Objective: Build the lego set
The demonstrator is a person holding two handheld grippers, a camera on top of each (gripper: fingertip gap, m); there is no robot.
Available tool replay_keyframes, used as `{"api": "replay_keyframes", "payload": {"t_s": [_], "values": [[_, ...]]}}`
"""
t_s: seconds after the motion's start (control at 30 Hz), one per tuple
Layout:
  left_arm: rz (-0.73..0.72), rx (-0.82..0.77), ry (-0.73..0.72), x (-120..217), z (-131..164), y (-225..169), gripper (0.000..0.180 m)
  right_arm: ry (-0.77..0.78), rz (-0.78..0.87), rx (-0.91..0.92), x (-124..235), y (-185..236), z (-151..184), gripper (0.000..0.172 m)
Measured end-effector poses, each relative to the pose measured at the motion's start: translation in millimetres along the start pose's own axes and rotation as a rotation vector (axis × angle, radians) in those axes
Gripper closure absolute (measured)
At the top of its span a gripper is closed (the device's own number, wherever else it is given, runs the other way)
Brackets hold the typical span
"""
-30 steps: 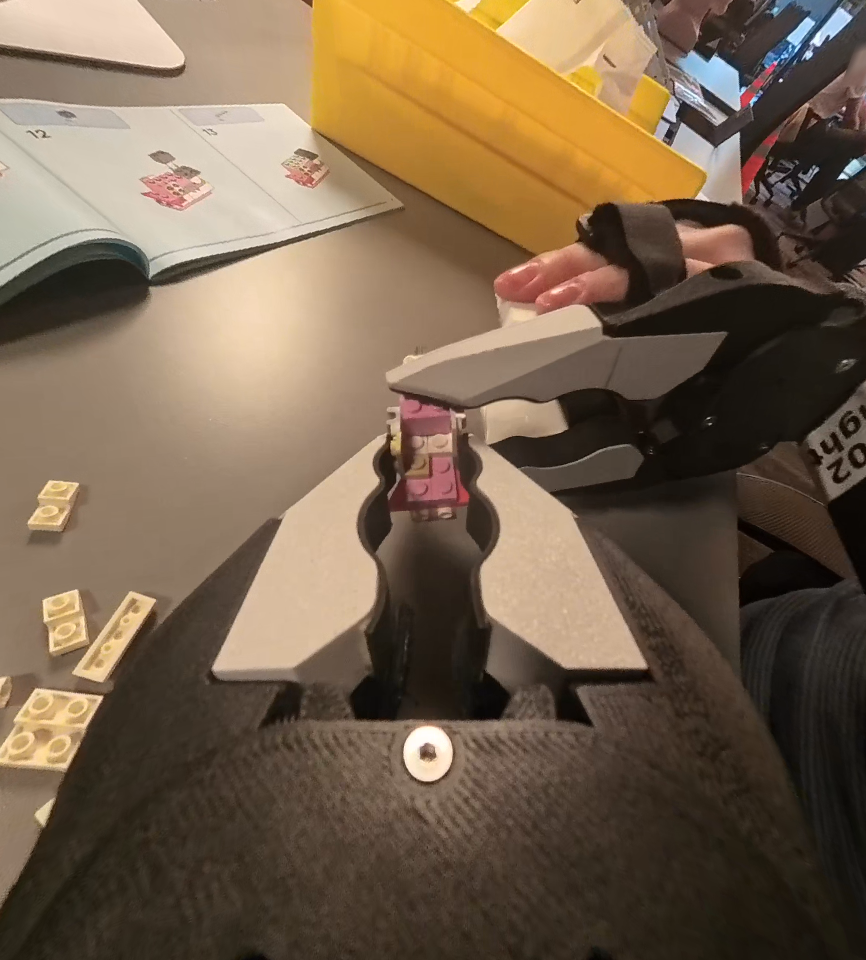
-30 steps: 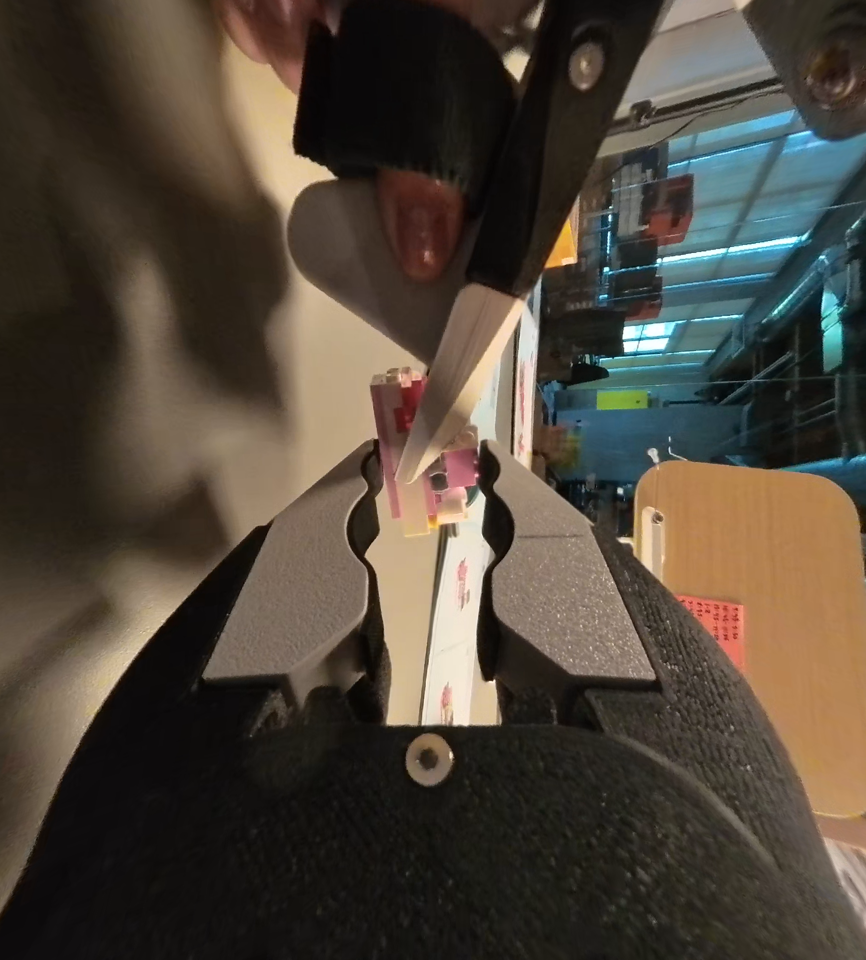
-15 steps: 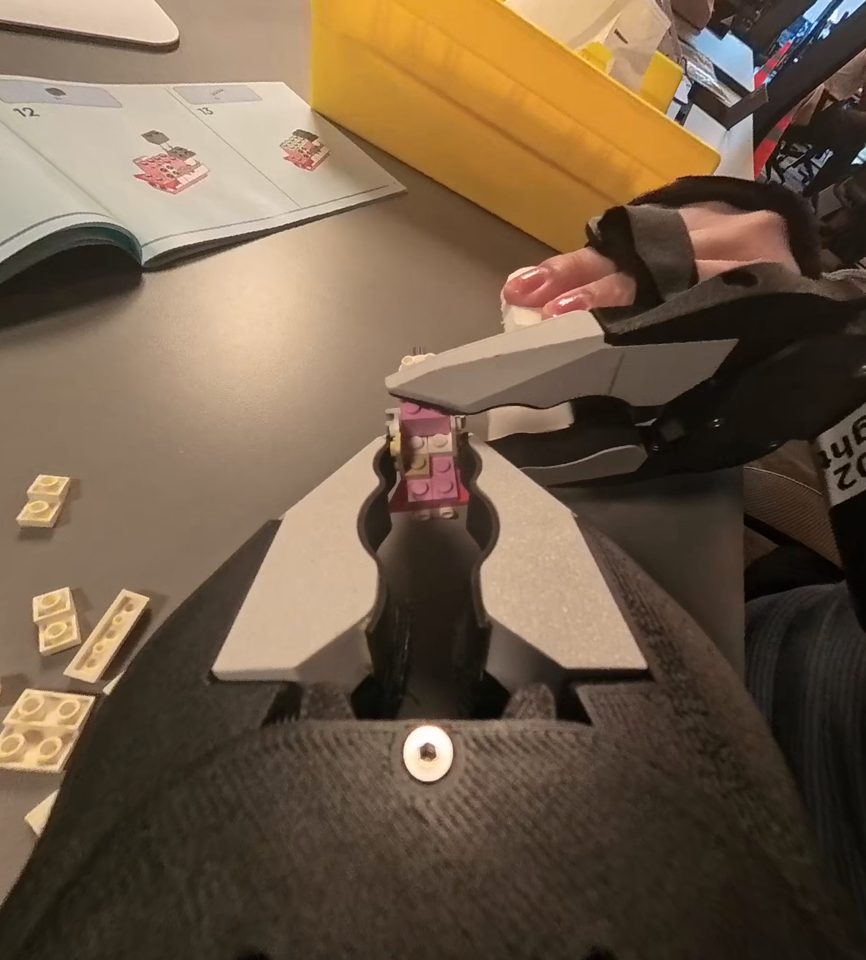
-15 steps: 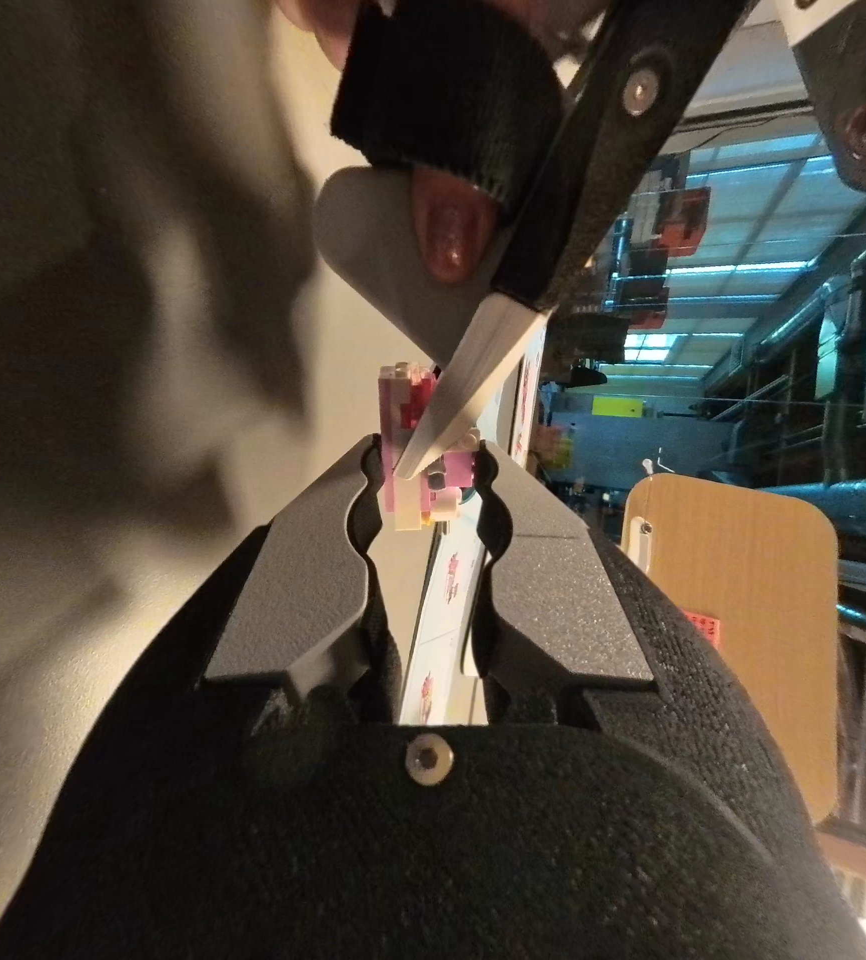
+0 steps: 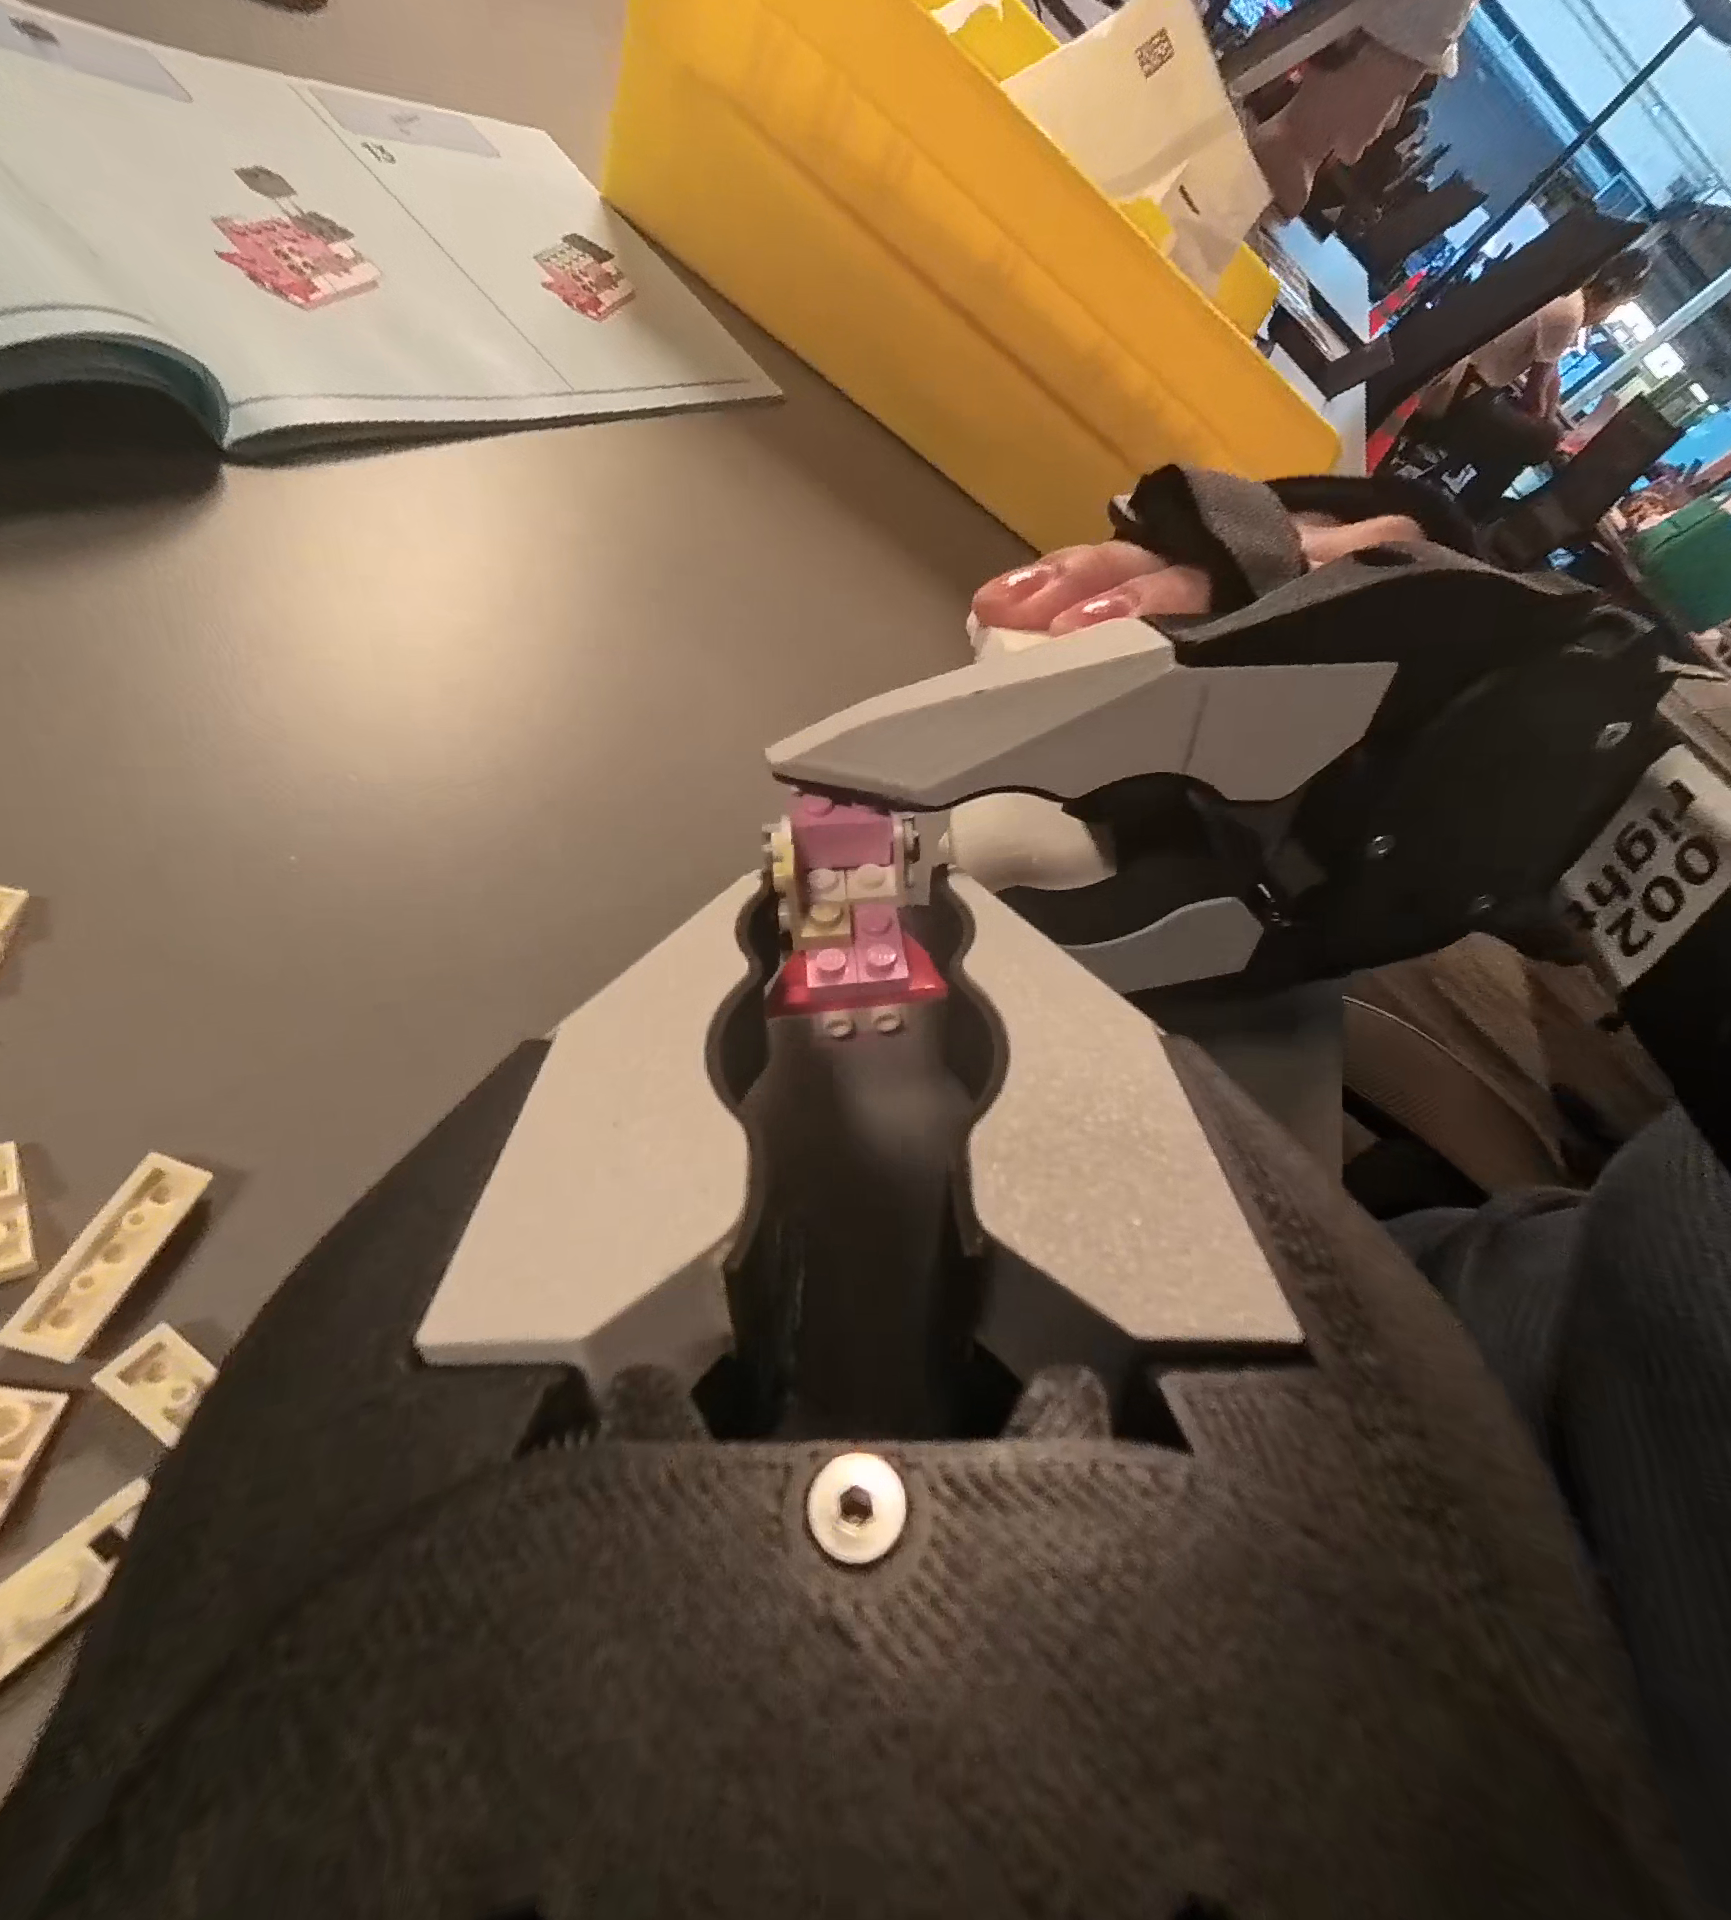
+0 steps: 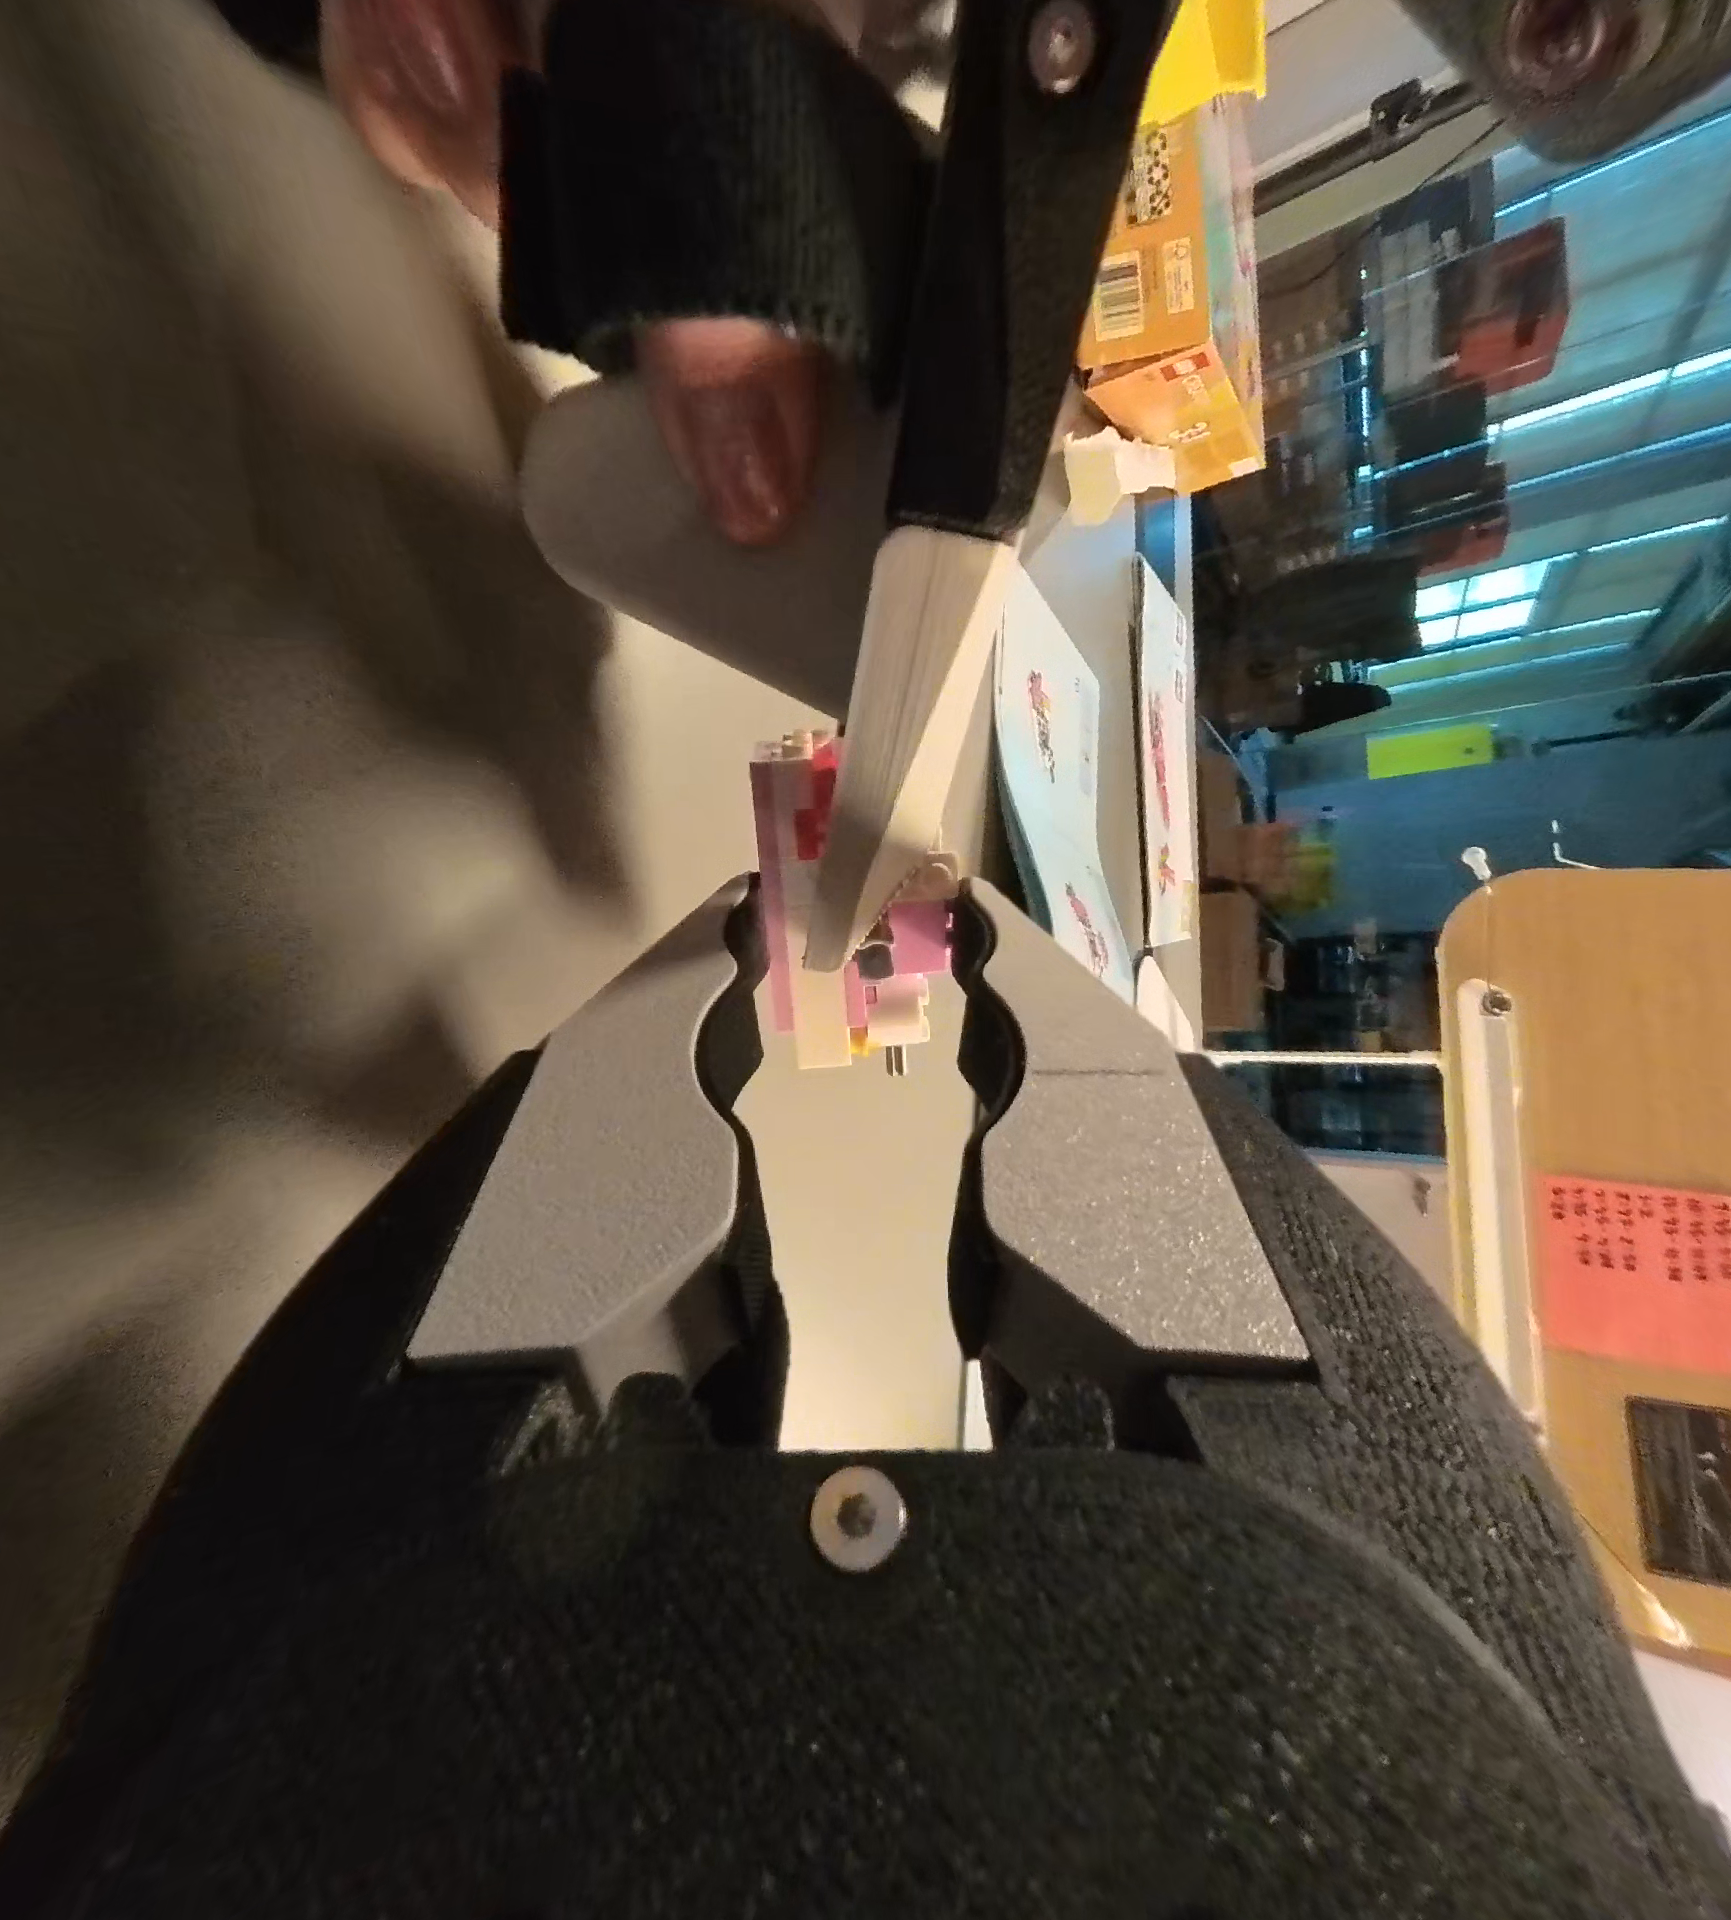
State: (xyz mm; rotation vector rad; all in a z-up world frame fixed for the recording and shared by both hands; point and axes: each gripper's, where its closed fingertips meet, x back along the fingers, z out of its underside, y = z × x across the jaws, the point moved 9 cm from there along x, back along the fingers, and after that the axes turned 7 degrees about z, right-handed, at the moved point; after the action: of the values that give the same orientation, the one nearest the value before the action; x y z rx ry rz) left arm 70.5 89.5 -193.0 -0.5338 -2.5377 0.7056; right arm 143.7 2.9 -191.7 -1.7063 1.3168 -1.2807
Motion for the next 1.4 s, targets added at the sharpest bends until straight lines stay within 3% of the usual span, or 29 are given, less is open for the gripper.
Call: {"api": "replay_keyframes", "payload": {"t_s": [0.43,0.53,0.8,1.1,1.4], "values": [[0.01,-0.084,-0.081,14,-6,-8,0.135,-0.011,0.102,0.052,7,-12,6,0.138],[0.026,-0.057,-0.058,5,-4,-8,0.146,-0.016,0.107,0.061,7,-12,4,0.138],[0.039,-0.048,-0.065,3,-4,-8,0.146,-0.045,0.084,-0.058,6,-15,3,0.138],[0.041,-0.075,-0.2,9,-10,-11,0.15,-0.048,0.122,-0.124,5,-25,-2,0.138],[0.025,-0.082,-0.234,11,-11,-13,0.151,-0.056,0.106,-0.151,6,-28,-3,0.138]]}}
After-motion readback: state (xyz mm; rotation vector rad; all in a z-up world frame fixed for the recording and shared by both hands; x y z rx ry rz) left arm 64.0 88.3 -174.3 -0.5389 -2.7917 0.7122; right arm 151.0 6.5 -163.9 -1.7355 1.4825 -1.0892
